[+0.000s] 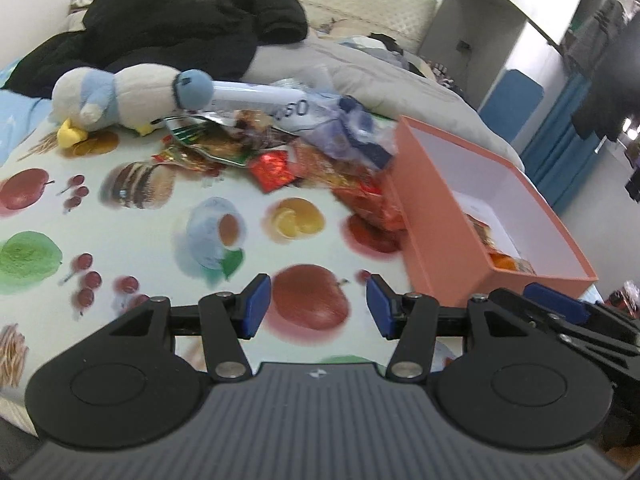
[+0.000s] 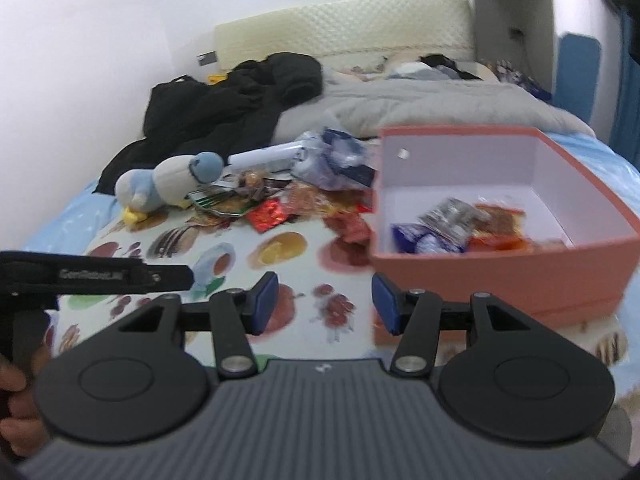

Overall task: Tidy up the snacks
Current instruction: 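Withdraw both tools from the box back toward the snack pile, then grasp the red-yellow stick snack packet with the left tool while the right tool reaches the red bag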

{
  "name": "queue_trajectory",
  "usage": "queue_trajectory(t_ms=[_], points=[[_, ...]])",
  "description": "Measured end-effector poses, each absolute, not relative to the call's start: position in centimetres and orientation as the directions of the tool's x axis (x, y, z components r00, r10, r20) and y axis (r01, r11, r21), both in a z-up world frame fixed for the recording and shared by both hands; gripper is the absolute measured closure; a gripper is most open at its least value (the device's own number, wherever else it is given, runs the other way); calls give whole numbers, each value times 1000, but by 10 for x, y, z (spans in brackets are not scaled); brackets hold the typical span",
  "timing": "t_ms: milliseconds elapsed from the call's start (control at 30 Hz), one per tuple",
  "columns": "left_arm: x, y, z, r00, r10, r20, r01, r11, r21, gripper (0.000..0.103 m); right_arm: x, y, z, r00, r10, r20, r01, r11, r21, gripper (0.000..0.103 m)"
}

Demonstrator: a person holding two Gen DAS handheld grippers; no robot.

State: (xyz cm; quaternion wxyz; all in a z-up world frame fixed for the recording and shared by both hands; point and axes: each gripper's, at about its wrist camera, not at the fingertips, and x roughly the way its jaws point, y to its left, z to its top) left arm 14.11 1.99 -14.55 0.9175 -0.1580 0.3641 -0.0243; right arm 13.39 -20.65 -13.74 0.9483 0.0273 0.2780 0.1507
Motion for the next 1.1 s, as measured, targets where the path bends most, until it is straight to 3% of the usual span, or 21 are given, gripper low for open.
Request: queue_trajectory(t_ms=[67,233,733,1100], points=[[149,32,-152,733,-149,-664,-94,944,-316,39,139,-191,-136,803,299,-516,-294,951,94,49],[174,68,-172,744,-143,-653,-142,921,-363,38,162,-149,-143,807,286,-517,-342,940,-15,50],[275,132,-219,741,-67,-668,-227,911,-343,38,267,-91,-204,847,-3,-532,-259,871,-417,50],[328,174,-256,772,-96,-629,-357,753,-553,39,315,-63,-245,874,-131,-468,-232,733,-639,51]])
